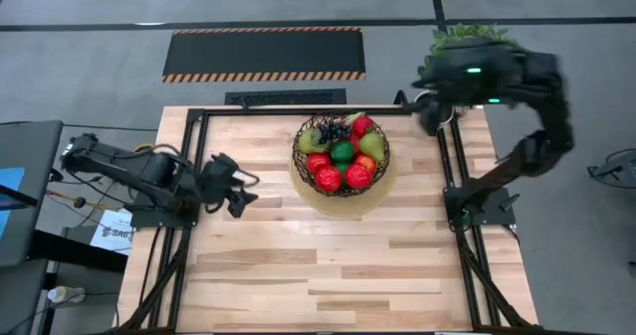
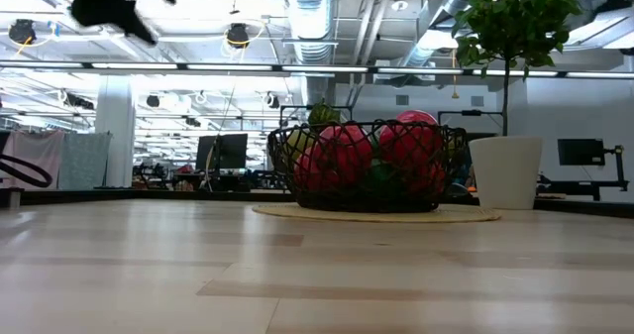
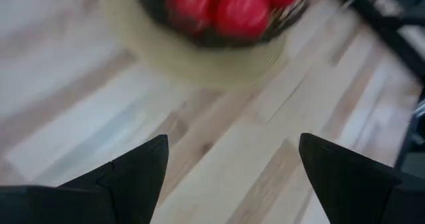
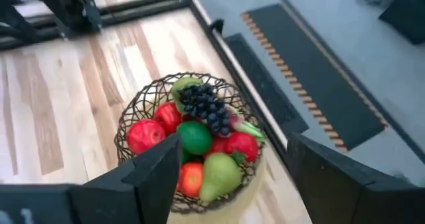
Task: Build produce basket
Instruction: Return to Home Position
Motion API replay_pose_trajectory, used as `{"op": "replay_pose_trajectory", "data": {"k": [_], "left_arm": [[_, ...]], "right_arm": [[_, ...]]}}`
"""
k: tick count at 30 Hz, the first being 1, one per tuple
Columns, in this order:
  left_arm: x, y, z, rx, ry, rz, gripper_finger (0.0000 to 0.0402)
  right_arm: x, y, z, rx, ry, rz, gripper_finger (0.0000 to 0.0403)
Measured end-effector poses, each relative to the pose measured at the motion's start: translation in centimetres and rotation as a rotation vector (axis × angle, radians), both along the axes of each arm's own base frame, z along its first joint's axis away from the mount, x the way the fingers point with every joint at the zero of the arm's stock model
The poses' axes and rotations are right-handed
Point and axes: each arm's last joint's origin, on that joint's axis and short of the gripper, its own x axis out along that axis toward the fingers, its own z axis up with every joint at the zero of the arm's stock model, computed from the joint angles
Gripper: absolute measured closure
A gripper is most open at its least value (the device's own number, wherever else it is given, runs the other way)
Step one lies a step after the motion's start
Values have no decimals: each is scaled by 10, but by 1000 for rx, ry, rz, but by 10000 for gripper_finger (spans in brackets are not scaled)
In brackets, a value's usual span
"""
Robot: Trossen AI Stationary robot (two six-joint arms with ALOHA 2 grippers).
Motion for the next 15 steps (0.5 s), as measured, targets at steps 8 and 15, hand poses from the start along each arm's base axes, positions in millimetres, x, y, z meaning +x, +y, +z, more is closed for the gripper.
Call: {"op": "replay_pose_trajectory", "data": {"k": [8,15], "left_arm": [[-3,19,64,143,-159,-29,77],[-12,26,97,278,-232,-39,77]], "right_arm": [[-83,17,24,-141,-171,-206,111],[-146,34,24,-157,-296,-245,111]]}}
